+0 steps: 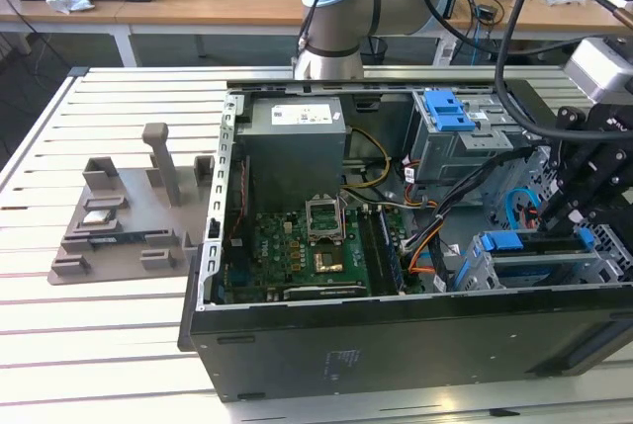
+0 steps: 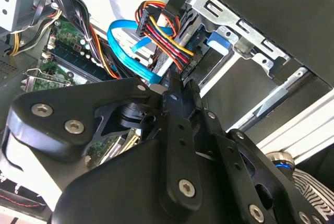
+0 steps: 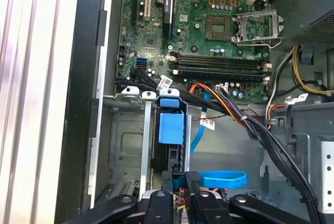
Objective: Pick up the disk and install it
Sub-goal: 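Insert the second disk wire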
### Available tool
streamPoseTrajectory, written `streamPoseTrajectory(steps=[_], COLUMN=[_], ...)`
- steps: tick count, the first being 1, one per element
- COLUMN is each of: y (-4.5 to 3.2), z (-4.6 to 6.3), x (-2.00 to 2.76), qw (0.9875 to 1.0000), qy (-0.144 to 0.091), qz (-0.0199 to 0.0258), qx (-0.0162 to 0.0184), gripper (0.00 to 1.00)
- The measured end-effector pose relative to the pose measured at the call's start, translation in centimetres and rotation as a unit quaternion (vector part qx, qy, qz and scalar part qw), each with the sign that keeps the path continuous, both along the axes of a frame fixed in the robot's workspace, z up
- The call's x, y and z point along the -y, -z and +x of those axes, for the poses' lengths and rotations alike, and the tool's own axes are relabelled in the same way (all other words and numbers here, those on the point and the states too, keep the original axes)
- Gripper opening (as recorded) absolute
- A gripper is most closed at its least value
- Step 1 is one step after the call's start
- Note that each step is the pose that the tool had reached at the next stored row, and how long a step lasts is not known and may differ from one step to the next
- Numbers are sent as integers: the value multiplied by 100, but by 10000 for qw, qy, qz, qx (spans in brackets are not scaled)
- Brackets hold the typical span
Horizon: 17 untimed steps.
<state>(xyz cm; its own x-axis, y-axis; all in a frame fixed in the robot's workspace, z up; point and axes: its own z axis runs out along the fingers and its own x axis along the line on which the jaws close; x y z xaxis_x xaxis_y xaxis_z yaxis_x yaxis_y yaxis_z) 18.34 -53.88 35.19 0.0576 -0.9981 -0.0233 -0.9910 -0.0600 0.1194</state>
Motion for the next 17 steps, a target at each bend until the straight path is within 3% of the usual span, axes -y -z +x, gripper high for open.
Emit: streamPoseTrajectory(steps=[5, 6, 9, 12, 17], y=[0, 0, 1, 65, 68], z=[0, 0, 0, 0, 0], x=[0, 0, 0, 1, 20], qw=[10000, 10000, 10000, 10000, 10000], qy=[0, 0, 0, 0, 0], qz=[7, 9, 13, 2, 1], qx=[0, 0, 0, 0, 0], gripper=[22, 16, 16, 16, 16])
